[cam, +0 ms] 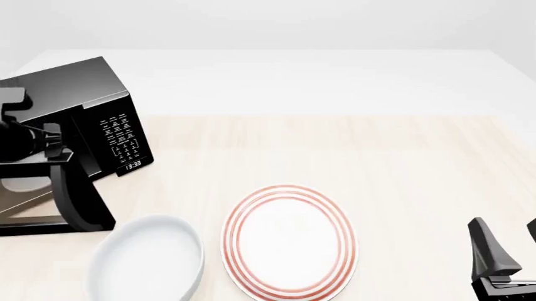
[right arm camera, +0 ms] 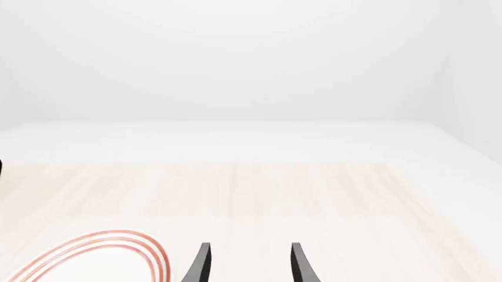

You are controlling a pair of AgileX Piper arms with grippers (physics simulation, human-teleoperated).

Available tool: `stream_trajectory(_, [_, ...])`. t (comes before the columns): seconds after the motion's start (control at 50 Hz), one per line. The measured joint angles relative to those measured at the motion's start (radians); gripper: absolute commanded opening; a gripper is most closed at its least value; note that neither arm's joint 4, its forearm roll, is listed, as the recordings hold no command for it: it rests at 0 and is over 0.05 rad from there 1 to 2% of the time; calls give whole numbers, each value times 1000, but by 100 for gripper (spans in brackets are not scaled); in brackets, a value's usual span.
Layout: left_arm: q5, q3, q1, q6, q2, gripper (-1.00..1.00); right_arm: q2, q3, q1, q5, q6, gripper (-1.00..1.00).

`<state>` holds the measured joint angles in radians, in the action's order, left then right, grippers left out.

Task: Open the microwave.

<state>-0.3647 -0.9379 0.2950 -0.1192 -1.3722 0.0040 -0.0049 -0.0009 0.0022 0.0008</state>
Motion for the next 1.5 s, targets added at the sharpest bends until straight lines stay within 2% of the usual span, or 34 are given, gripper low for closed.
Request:
stream_trajectory(0.44, [-16,34,9,-3,44,100,1,0,0,-1,0,100])
stream_trajectory(1.5, [-87,183,50,9,269,100,3,0,0,-3,0,100])
